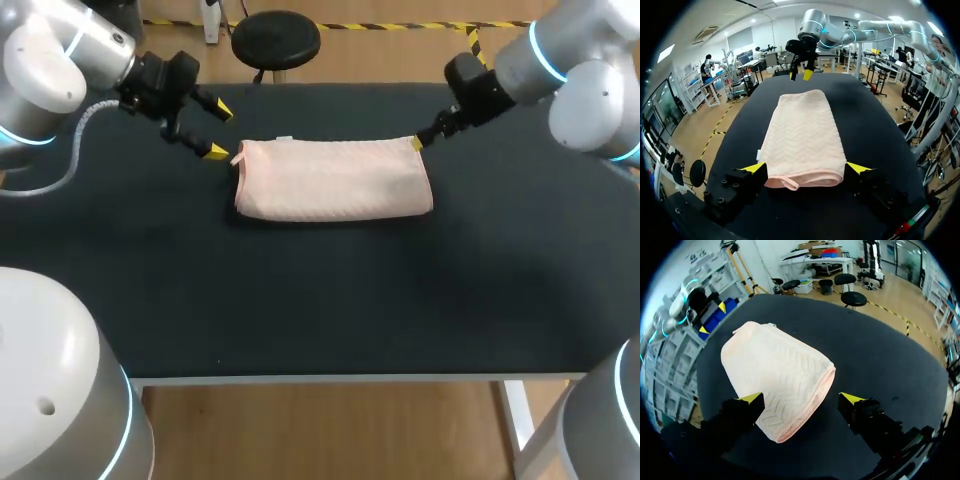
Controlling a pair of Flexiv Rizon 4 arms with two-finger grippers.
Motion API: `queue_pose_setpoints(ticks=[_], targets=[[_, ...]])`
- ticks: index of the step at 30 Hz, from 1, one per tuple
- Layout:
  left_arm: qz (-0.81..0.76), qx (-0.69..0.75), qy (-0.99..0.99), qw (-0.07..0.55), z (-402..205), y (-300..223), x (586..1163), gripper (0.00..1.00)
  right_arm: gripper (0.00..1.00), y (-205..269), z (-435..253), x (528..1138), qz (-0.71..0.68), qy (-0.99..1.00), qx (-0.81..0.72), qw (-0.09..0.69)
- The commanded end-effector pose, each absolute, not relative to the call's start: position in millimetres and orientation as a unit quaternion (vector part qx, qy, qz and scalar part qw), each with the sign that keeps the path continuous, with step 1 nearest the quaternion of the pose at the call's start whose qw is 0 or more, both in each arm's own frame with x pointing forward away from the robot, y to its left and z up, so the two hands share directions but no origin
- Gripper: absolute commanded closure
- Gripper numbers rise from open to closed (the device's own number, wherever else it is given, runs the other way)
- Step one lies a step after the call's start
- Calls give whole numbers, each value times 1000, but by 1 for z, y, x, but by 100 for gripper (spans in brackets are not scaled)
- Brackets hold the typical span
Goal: Fold the towel
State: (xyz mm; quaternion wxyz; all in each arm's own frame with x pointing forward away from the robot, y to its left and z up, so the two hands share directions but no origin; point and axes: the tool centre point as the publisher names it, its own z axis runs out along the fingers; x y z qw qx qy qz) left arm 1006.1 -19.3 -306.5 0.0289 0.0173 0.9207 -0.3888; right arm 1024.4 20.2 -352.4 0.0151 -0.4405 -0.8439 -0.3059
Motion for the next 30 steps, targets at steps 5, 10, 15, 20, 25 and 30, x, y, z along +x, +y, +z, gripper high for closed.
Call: queue_pose_setpoints(ticks=[5,10,15,20,25,30], targets=[[-389,17,920,30,-307,-19,1006,0,0,13,-385,1023,-357,-678,-602,226],[-389,17,920,30,-307,-19,1006,0,0,21,-395,1018,-359,-664,-598,270],[-389,17,920,30,-307,-19,1006,0,0,30,-401,1014,-354,-664,-596,280],[-389,17,920,30,-307,-19,1006,0,0,33,-405,1014,-351,-663,-596,286],[-389,17,920,30,-307,-19,1006,0,0,34,-407,1015,-347,-664,-599,283],[-389,17,920,30,-307,-19,1006,0,0,34,-408,1016,-346,-665,-599,281]])
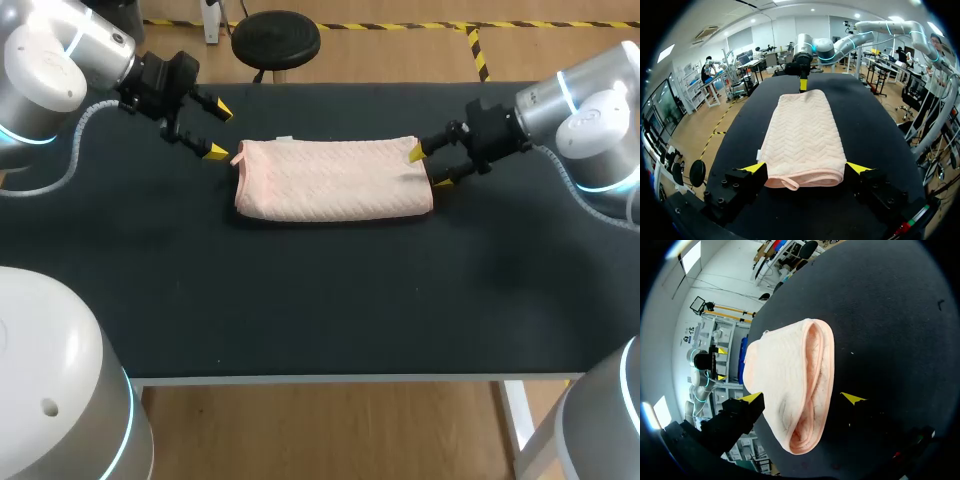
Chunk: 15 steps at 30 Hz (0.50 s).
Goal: Fold the towel
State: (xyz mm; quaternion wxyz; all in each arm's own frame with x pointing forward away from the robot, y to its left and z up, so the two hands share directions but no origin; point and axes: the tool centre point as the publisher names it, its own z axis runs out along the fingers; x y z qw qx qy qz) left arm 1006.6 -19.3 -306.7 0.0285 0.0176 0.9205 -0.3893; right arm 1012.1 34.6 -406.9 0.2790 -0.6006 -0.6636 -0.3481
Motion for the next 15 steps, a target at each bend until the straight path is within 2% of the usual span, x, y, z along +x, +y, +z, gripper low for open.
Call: queue_pose_setpoints(ticks=[1,15], targets=[[-389,17,920,30,-307,-19,1006,0,0,35,-407,1016,-346,-665,-599,281],[-389,17,920,30,-307,-19,1006,0,0,47,-412,1019,-341,-663,-603,284]])
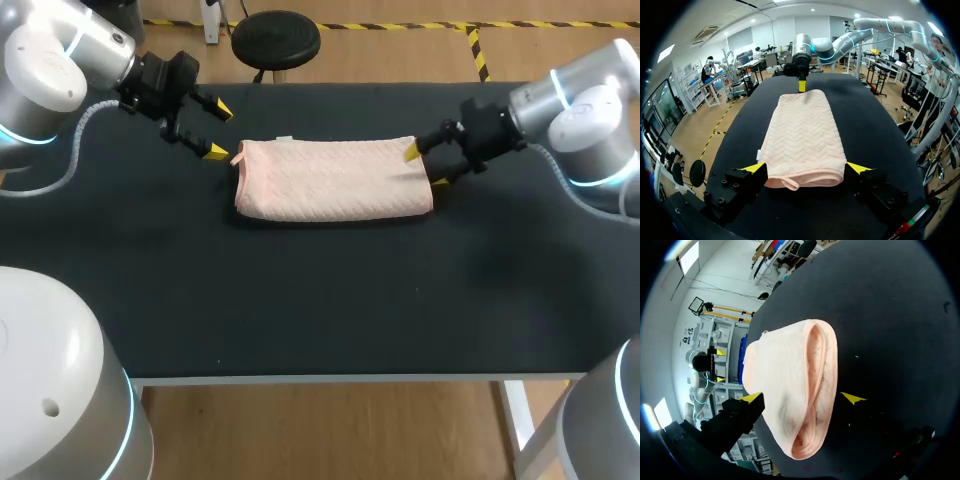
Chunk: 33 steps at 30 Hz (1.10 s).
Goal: Fold the towel
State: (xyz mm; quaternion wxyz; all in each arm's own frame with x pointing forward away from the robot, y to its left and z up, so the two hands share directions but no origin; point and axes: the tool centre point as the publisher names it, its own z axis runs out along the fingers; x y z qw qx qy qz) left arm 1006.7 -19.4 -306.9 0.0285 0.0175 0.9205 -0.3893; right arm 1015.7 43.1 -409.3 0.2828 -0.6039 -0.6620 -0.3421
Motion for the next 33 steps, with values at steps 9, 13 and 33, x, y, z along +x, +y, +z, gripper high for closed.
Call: queue_pose_setpoints(ticks=[9,13,33], targets=[[-389,17,920,30,-307,-19,1006,0,0,59,-411,1022,-337,-664,-603,286],[-389,17,920,30,-307,-19,1006,0,0,63,-411,1023,-337,-664,-604,284],[-389,17,920,30,-307,-19,1006,0,100,89,-401,1025,-300,-676,-643,197]])
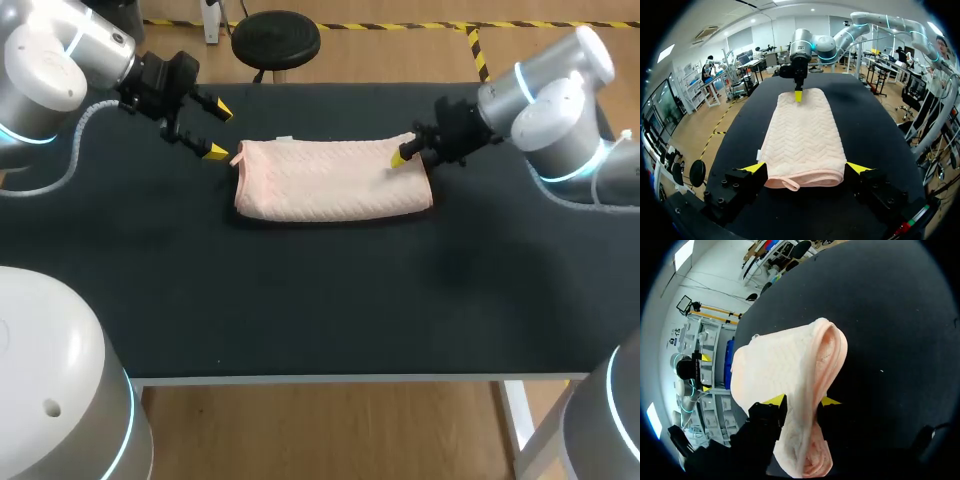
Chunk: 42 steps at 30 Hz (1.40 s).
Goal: Fold the towel
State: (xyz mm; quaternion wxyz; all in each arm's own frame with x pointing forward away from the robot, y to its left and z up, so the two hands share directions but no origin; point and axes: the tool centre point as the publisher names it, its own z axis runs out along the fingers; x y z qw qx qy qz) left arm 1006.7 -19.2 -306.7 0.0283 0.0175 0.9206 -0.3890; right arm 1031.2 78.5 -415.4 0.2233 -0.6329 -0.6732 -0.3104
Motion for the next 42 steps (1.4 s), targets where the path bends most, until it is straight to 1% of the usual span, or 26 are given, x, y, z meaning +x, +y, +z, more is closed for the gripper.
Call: queue_pose_setpoints(ticks=[1,5,10,18,25,30,36,37,38,39,42], targets=[[-389,17,920,30,-307,-19,1006,0,100,93,-398,1026,-300,-676,-645,195],[-389,17,920,30,-307,-19,1006,0,100,116,-382,1027,-305,-675,-646,182],[-389,17,920,30,-307,-19,1006,0,100,158,-369,1026,-307,-685,-639,166],[-389,17,920,30,-307,-19,1006,0,100,232,-354,1023,-324,-695,-620,165],[-389,17,920,30,-307,-19,1006,0,100,284,-351,1022,-334,-697,-612,169],[-389,17,920,30,-307,-19,1006,0,100,309,-354,1016,-331,-700,-609,172],[-389,17,920,30,-307,-19,1006,0,100,322,-355,1012,-340,-697,-607,173],[-389,17,920,30,-307,-19,1006,0,64,323,-354,1011,-347,-696,-604,174],[-389,17,920,30,-307,-19,1006,0,2,324,-352,1011,-359,-690,-604,178],[-389,17,920,30,-307,-19,1006,0,0,324,-350,1011,-362,-687,-603,181],[-389,17,920,30,-307,-19,1006,0,0,323,-344,1010,-385,-677,-597,190]])
